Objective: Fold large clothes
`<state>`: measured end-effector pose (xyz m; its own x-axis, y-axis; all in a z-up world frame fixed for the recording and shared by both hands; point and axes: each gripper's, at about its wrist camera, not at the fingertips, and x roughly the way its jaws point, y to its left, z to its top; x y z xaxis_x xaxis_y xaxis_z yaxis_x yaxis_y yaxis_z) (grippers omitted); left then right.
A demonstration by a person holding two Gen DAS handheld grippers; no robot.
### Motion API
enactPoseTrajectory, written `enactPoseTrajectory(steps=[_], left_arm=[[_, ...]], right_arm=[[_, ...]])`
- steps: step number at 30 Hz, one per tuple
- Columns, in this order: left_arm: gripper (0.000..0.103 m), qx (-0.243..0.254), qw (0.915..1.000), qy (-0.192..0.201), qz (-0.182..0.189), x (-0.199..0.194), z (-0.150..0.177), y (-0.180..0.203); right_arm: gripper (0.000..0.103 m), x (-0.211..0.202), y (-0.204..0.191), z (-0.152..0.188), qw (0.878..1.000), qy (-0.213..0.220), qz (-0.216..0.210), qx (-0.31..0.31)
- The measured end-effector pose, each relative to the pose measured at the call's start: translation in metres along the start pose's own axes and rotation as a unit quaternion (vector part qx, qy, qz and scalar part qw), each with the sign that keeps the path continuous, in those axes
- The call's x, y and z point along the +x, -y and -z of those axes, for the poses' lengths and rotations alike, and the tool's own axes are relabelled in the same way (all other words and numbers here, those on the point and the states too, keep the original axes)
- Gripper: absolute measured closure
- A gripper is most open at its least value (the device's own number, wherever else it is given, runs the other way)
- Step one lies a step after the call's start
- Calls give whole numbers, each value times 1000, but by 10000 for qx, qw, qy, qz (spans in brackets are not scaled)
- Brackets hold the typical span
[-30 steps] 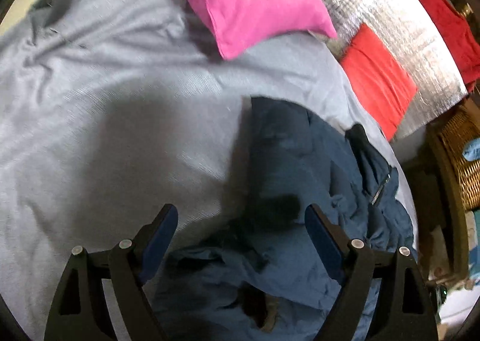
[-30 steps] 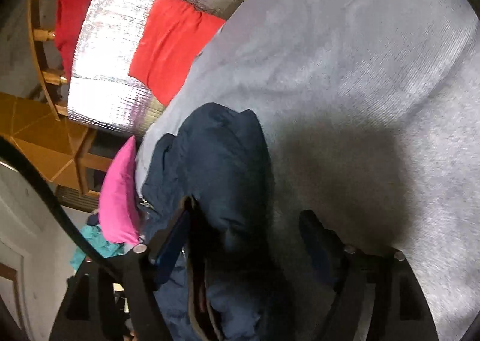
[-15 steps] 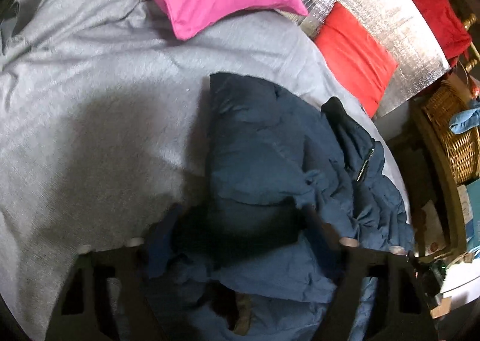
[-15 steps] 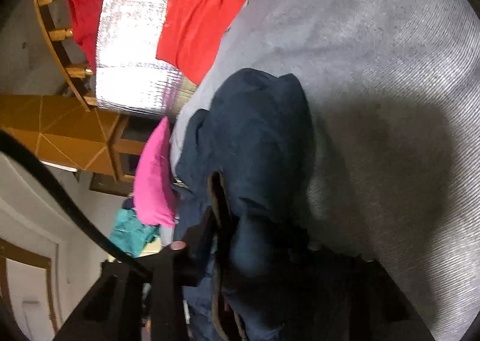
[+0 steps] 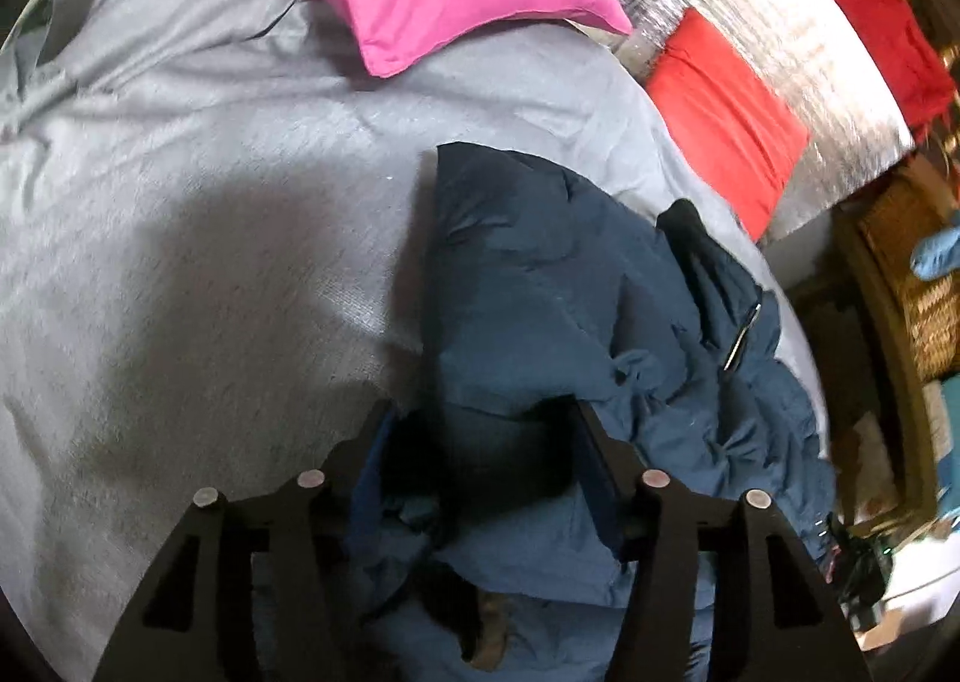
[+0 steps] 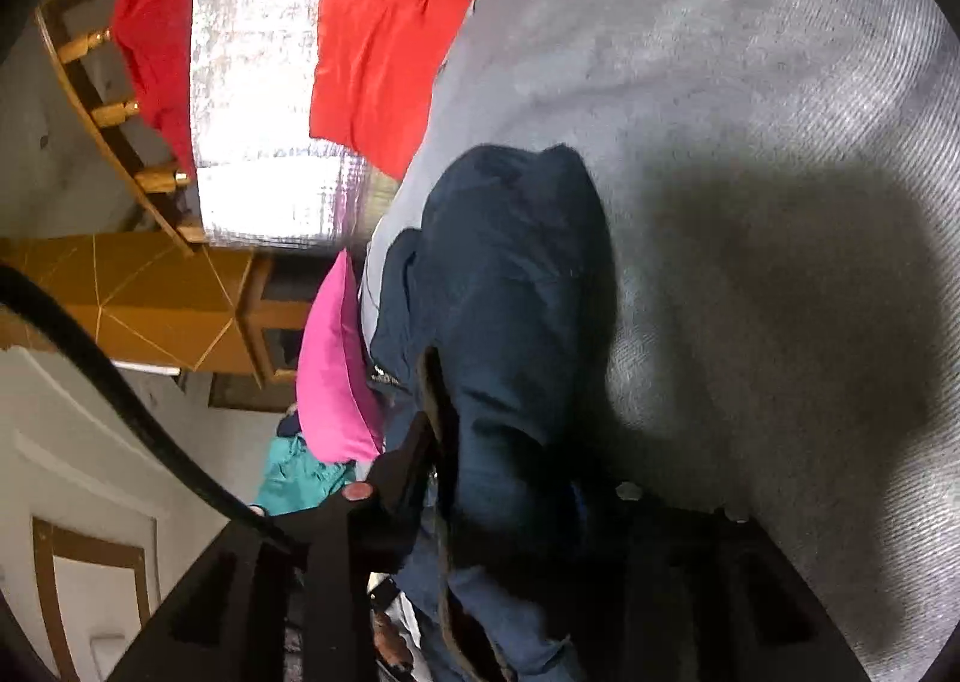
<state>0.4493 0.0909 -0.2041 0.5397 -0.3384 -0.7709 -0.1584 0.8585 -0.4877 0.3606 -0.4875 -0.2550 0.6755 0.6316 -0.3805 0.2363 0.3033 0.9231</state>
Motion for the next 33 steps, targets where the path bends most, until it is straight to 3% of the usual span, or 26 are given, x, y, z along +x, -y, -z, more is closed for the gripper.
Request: enactPoseTrajectory(steps=[2,4,6,8,10,11,13,15,18,21,24,25,26,27,29,31,33], left_arm=[[42,-64,10000,63,23,-4,-2,-2],[39,-45,10000,75,-10,-5,-2,-1],[34,23,10000,21,-45,-1,-1,-1],[32,108,9998,-62,-141,6,2,0],[32,114,9998,-47,-134,7,4,-2],[33,94,9999,-31,-100,5,3,-3],[44,106,9999,44,-35,1,4,-1],[49,209,9997,154,-50,-5,4,4],[49,374,9988,329,33,-14,3,14],[49,408,9989,193,-153,-8,3,11],[42,262,9993,-89,-270,4,4,1],[42,169,9996,-105,-219,3,4,-2],[42,82,9997,-114,-181,-1,3,-4],[42,37,9998,-82,-172,-5,3,-5],[42,-11,9996,95,-255,-18,3,-4],[41,60,9989,333,-309,-31,6,3],[33,209,9976,607,-268,-47,10,12]], right_arm=[[31,-7,-8,-2,9994,282,57,-169],[31,-13,-11,-5,9981,545,95,-252],[31,-8,-8,-8,9978,534,289,-262],[37,6,-1,-9,9977,406,493,-228],[61,8,-2,-10,9977,429,455,-264],[66,8,-3,-10,9983,389,350,-241],[72,6,-13,-7,9974,460,394,-402],[73,2,-29,-3,9959,518,395,-626],[73,-12,-50,3,9934,621,152,-950],[73,-9,-45,3,9933,629,348,-909],[59,1,-13,-4,9966,441,647,-262],[50,1,-1,-6,9976,342,594,43],[48,-2,5,-7,9982,304,462,248],[45,-6,4,-7,9984,322,388,258],[25,-17,-4,-6,9981,426,441,61],[22,-29,-9,-4,9980,455,426,-85],[22,-34,-7,2,9990,266,357,-87]])
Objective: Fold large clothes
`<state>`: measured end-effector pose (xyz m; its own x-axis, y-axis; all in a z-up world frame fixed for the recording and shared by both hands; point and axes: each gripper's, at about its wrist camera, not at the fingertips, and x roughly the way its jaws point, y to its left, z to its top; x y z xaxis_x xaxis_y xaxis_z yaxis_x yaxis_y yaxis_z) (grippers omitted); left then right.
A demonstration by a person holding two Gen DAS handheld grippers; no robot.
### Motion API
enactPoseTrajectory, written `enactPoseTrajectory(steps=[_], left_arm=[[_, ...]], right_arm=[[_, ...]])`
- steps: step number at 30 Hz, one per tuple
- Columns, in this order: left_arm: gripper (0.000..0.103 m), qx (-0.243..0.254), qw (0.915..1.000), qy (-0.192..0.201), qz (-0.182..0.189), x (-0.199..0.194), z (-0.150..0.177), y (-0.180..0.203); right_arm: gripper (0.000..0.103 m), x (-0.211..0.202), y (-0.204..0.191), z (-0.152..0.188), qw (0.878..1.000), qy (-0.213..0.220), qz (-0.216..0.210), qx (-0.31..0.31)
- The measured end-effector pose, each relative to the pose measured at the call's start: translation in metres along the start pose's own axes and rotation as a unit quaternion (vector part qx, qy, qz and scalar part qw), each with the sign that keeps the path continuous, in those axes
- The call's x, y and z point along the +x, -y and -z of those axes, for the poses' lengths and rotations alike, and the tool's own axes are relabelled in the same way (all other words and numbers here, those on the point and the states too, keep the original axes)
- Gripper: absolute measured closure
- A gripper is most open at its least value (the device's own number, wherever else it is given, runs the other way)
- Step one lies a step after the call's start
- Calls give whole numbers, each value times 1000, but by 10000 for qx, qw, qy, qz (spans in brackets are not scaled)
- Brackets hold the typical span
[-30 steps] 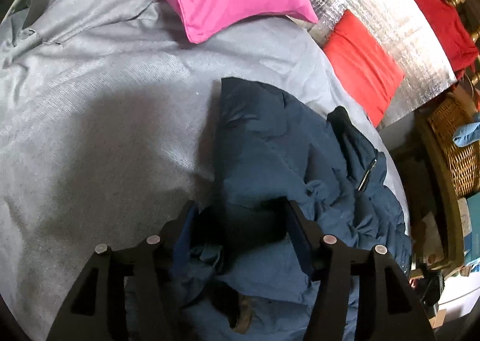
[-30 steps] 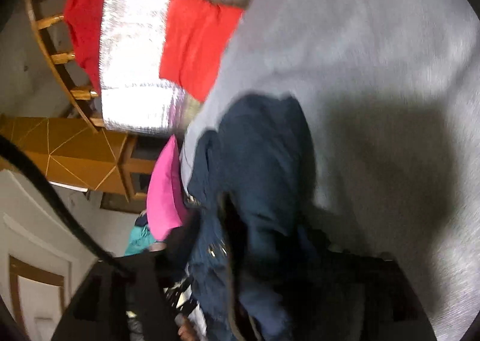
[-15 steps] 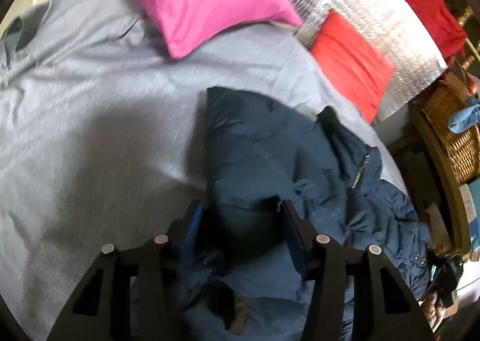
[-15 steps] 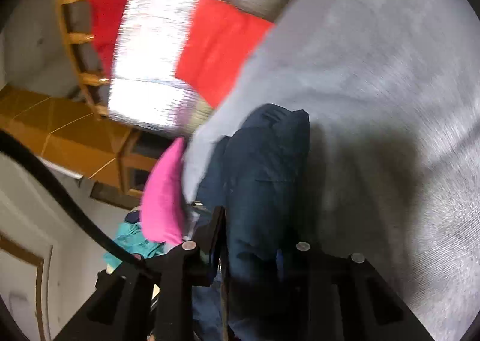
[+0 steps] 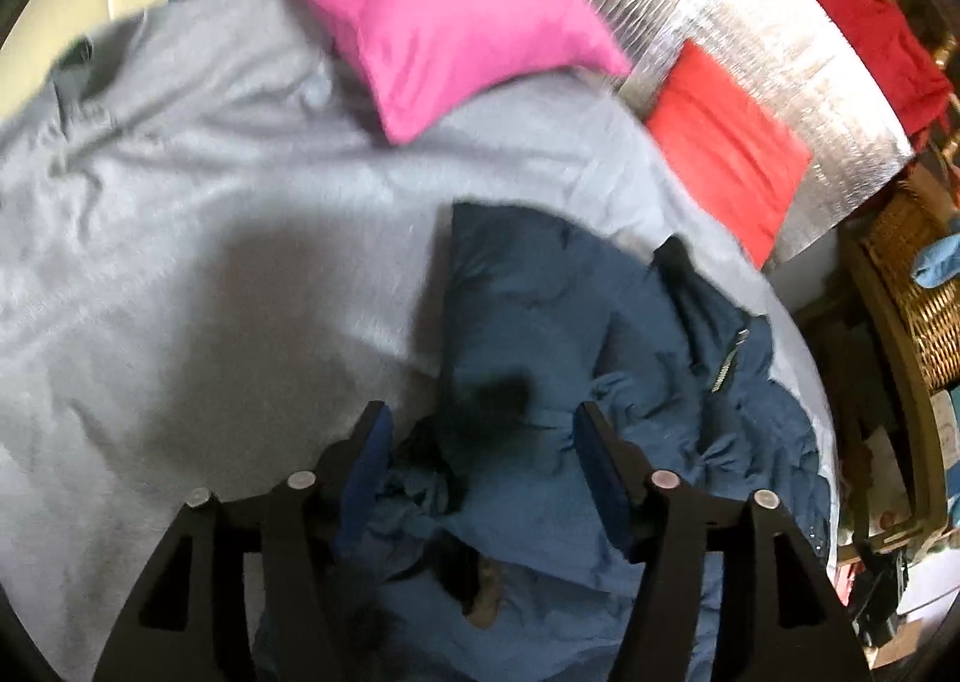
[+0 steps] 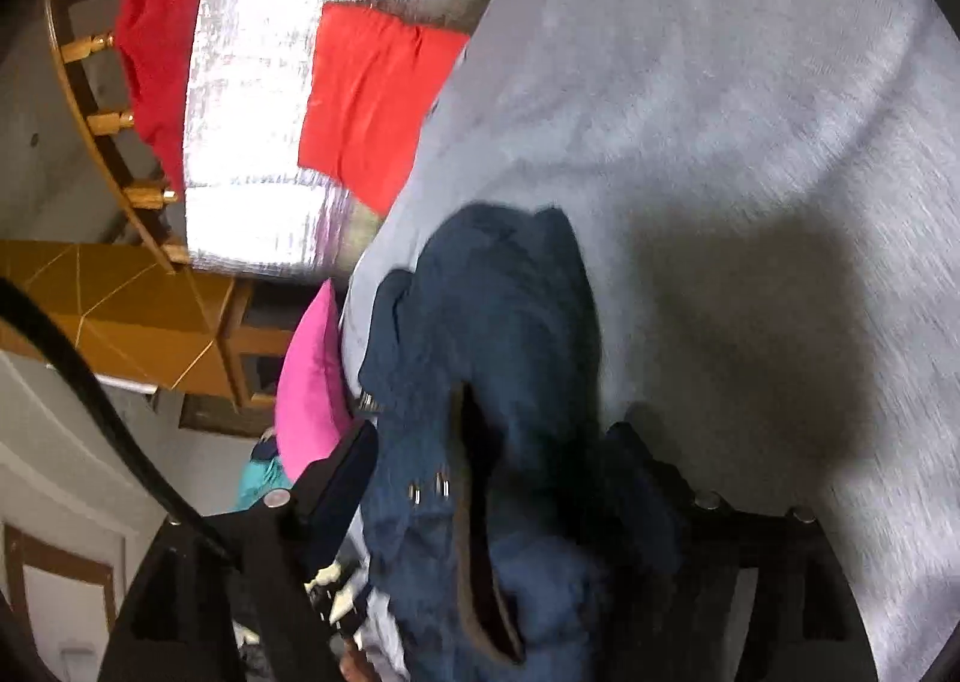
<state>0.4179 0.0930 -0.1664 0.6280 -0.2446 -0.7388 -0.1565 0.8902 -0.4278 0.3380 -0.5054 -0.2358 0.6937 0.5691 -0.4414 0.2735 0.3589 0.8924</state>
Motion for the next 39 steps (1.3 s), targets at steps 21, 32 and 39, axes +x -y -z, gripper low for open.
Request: enactPoseTrajectory(steps=[21,32,39], left_arm=[[26,323,9983,-237,-430,21,18,2],[26,1024,9858,743,-1106,-21,25,35],[26,1962,9763,746,-522,-14,55,98]], right_arm=[[69,18,-65,63,9702,-225,1137,-2126],[43,-10,-68,56,9599,320,1999,-1941],[64,-17,-100,84,9607,620,1344,-2348]])
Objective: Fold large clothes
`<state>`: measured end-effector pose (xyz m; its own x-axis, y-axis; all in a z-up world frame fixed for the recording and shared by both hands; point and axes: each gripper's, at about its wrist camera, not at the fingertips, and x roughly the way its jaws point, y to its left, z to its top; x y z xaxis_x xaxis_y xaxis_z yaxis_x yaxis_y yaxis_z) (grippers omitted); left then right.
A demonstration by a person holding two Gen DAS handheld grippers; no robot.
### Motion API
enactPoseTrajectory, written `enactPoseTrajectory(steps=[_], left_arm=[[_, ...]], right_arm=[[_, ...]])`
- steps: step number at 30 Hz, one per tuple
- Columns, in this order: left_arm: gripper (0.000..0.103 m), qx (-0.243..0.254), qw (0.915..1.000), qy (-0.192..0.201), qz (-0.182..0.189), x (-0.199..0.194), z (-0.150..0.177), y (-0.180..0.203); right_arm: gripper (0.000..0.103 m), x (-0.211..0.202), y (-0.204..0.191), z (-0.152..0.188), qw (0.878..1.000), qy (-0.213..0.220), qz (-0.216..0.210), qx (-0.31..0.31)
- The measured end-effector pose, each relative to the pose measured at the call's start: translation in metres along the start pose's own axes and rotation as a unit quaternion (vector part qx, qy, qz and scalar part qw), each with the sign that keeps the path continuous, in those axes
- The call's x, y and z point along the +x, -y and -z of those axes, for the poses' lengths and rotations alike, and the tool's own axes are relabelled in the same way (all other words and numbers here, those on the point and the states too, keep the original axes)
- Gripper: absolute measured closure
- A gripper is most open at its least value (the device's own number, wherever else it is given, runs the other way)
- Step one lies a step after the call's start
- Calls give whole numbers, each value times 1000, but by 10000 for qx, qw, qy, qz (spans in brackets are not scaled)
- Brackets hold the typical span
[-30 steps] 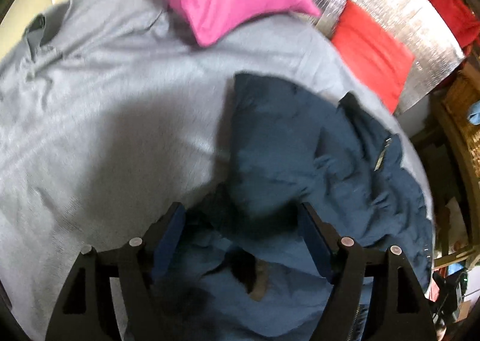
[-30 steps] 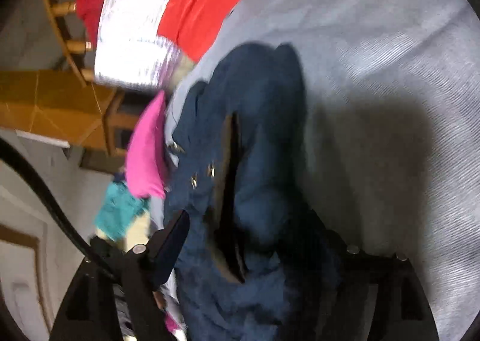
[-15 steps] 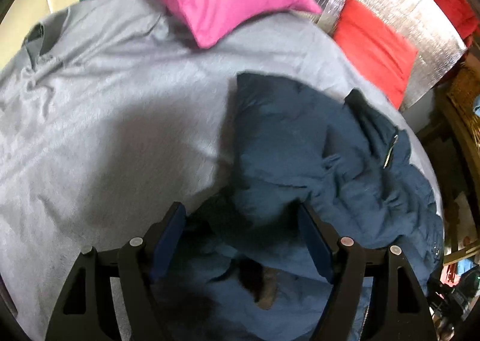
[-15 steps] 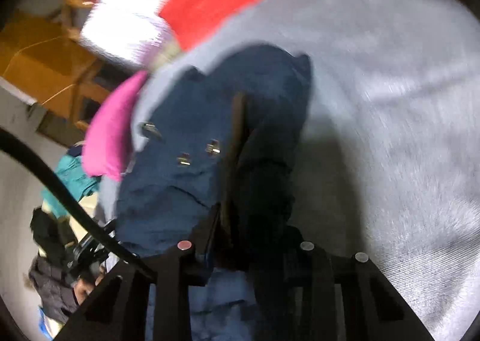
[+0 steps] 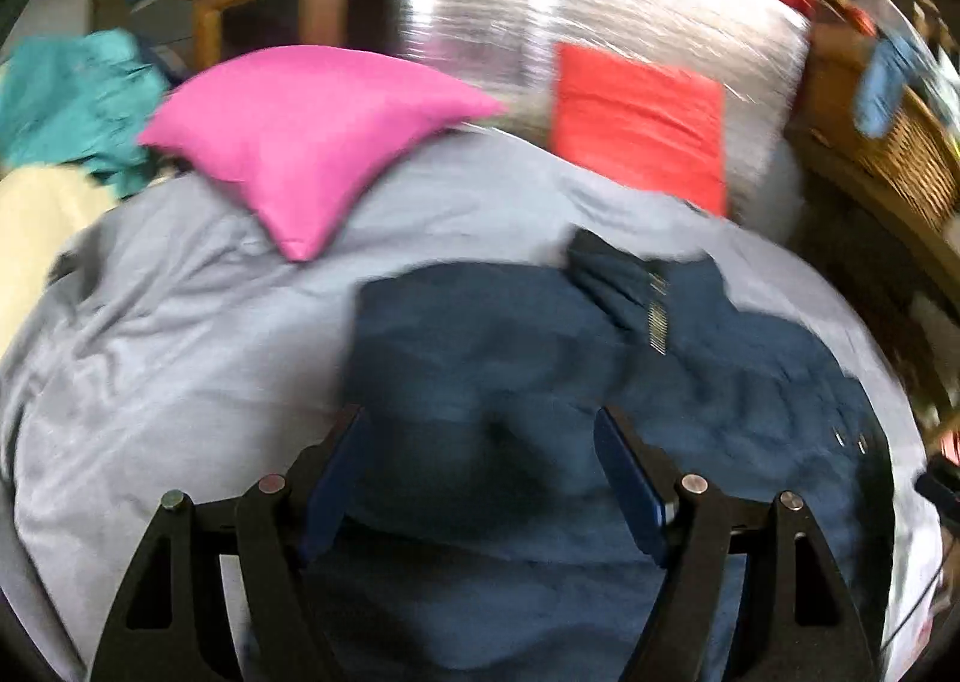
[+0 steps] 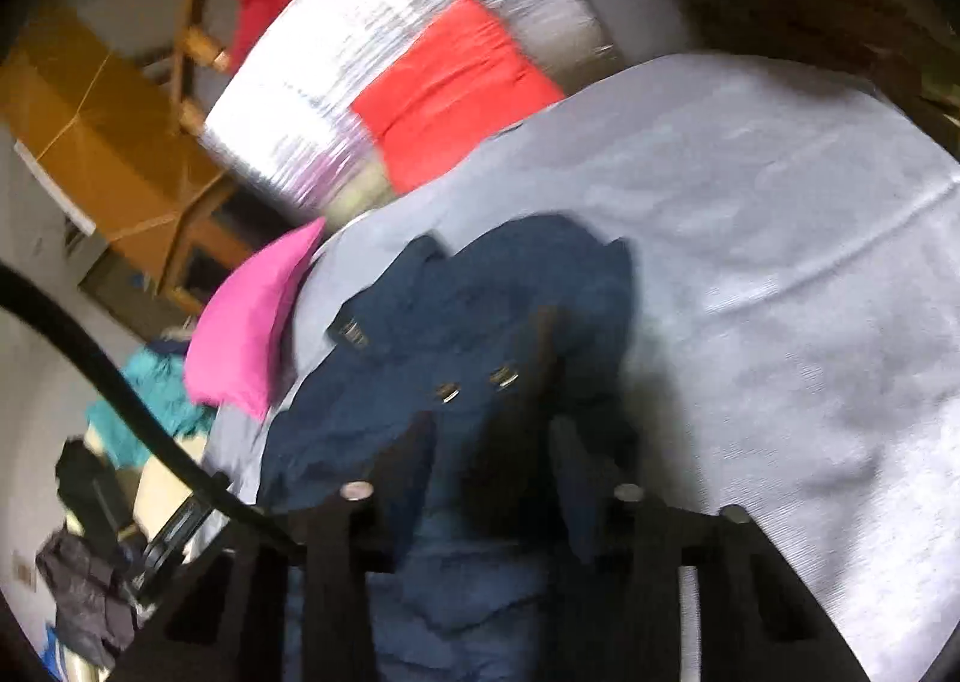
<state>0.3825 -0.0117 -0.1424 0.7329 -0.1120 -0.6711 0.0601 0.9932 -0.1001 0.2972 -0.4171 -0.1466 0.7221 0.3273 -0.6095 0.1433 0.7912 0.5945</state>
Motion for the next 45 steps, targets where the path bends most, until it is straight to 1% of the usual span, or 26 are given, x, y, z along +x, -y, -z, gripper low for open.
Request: enactPoseTrajectory(steps=[2,5,6,7,8,9,11,12,14,15,18,21,24,26,30,33,36,39,41,43,45], left_arm=[[26,279,9995,-101,50,7,5,20],[26,549,9983,-191,67,14,9,42],[26,627,9976,-290,104,19,11,47],[26,677,9969,-379,113,23,14,48],[26,755,9955,-573,68,31,18,51],[26,782,9946,-686,39,36,22,52],[25,753,9934,-856,75,44,27,51],[25,731,9933,-886,93,45,26,48],[25,670,9934,-919,132,44,27,46],[25,645,9935,-928,143,44,27,45],[25,609,9939,-903,194,43,27,48],[24,713,9932,-911,115,51,30,50],[22,908,9919,-892,-48,55,36,56],[21,1098,9897,-892,-198,59,41,61],[20,1207,9878,-950,-242,62,44,62],[20,1098,9889,-984,-192,61,41,58],[20,1166,9885,-935,-221,58,41,59],[20,1262,9878,-873,-274,56,43,61],[20,1297,9875,-844,-291,56,44,61],[20,1328,9873,-817,-309,56,44,61],[20,1340,9872,-798,-326,55,45,61]], right_arm=[[67,14,-14,10,9996,-216,-27,-206],[67,35,-22,19,9986,-456,-81,-252],[67,43,-24,21,9980,-575,-125,-243],[67,46,-25,25,9975,-653,-146,-230],[67,54,-25,27,9967,-762,-134,-227],[67,61,-25,28,9958,-877,-90,-239],[71,76,-19,34,9930,-1168,27,-179],[71,78,-18,34,9926,-1209,20,-134],[71,75,-18,32,9927,-1206,-45,-93],[68,70,-20,31,9934,-1134,-135,-92],[68,59,-27,28,9947,-919,-387,-233],[68,66,-32,29,9941,-968,-409,-284],[69,88,-29,35,9919,-1218,-184,-303],[69,97,-30,36,9914,-1253,-104,-361],[69,101,-31,40,9913,-1224,-4,-481],[69,99,-31,39,9909,-1254,-2,-493],[69,89,-31,34,9914,-1246,-47,-400],[69,71,-37,28,9933,-957,152,-638],[69,61,-38,25,9927,-862,354,-763],[69,62,-32,24,9912,-931,568,-749],[69,75,-22,25,9892,-1177,633,-595]])
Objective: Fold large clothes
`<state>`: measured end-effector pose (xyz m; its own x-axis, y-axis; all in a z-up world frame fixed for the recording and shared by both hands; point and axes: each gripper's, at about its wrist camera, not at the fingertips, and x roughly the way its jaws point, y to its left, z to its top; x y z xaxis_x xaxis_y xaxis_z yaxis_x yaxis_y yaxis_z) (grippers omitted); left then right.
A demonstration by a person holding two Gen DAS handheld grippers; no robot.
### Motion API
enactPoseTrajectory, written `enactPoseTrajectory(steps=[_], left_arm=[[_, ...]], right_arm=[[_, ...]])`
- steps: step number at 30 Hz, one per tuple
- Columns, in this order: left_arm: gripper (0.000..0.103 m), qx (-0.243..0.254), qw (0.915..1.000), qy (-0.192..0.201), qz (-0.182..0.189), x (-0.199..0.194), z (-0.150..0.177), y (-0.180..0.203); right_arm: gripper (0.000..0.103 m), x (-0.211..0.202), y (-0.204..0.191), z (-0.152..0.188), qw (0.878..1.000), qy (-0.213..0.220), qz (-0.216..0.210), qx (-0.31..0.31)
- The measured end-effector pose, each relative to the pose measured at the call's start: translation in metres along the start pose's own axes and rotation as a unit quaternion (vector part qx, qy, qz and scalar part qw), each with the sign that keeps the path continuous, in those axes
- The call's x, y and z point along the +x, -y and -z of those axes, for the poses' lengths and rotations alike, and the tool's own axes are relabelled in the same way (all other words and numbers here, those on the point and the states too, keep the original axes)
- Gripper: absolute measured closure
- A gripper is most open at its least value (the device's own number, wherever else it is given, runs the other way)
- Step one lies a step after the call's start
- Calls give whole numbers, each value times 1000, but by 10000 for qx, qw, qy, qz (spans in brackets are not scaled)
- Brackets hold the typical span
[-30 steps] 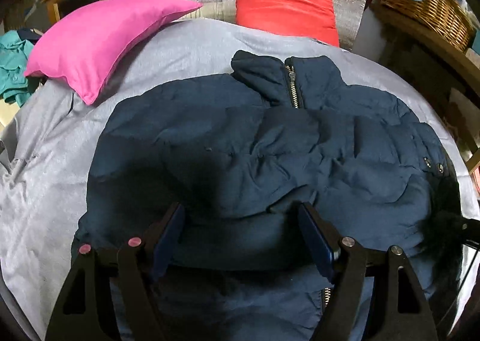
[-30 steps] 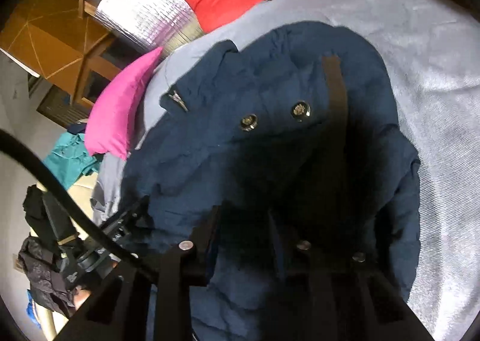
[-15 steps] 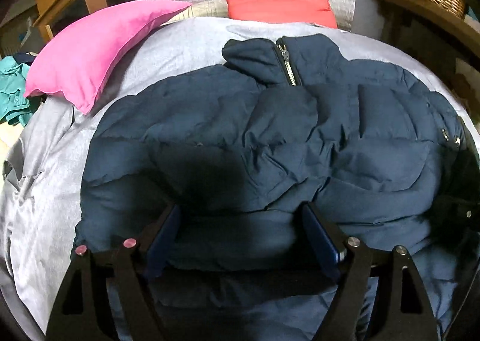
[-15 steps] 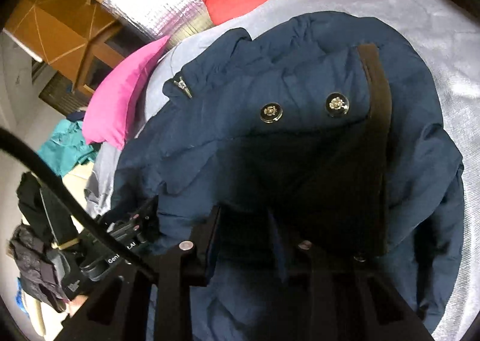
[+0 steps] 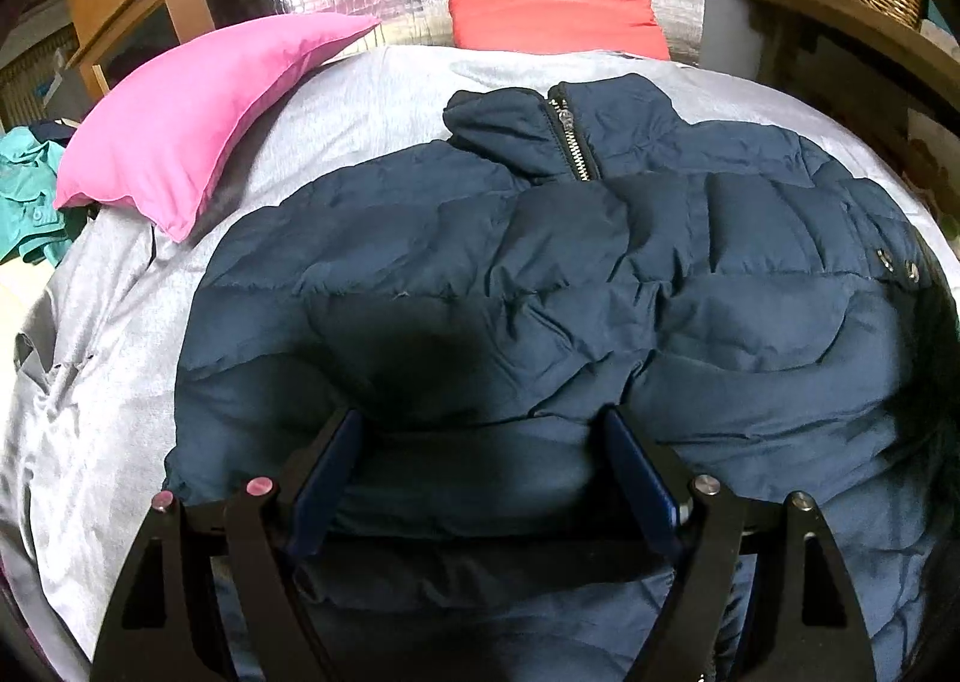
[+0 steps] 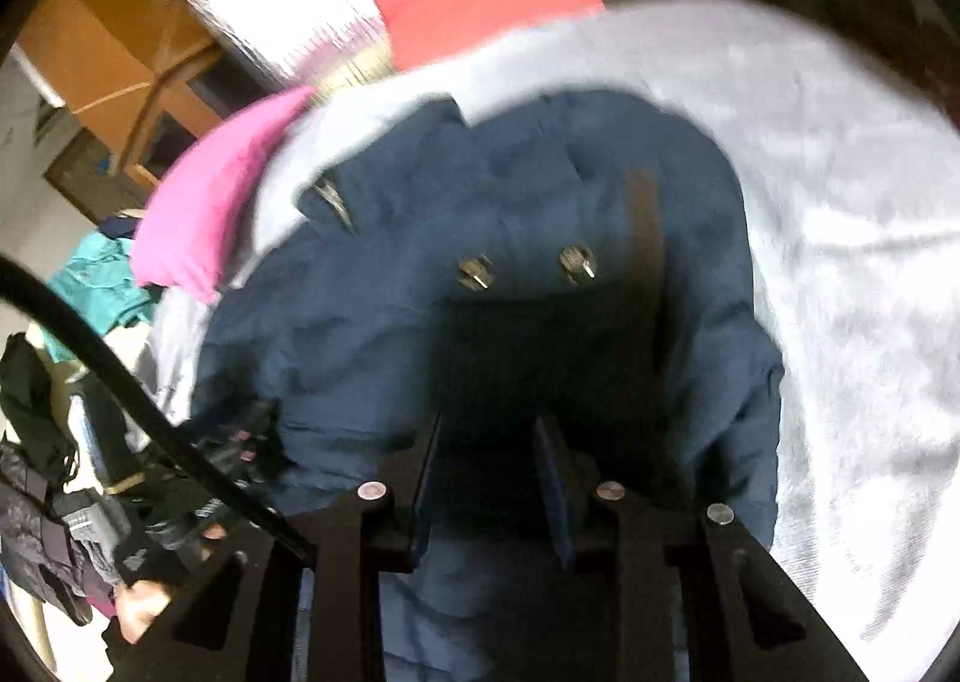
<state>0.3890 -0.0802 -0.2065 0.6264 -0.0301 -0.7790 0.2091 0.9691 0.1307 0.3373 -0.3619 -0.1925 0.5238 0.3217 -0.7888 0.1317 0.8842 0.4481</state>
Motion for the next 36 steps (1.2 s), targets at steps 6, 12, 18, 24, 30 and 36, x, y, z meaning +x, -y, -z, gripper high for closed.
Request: enactPoseTrajectory(steps=[6,12,18,24,30,36], left_arm=[[19,39,10000,29,-57,0,0,2],[18,44,10000,31,-67,0,0,1],[18,57,9999,55,-97,0,1,1],[17,59,9999,57,-99,1,1,1],[17,10,10000,15,-79,-4,1,-3],[17,-114,9999,116,-41,-30,7,-15]], right_arm=[[69,17,6,-4,10000,-72,-31,33],[69,23,8,-6,9999,-76,-117,77],[69,25,7,-6,9999,-22,-105,42],[68,25,7,-7,9999,4,-123,46],[63,23,12,-8,9994,-38,-330,111],[48,2,17,-4,9967,-9,-757,282]])
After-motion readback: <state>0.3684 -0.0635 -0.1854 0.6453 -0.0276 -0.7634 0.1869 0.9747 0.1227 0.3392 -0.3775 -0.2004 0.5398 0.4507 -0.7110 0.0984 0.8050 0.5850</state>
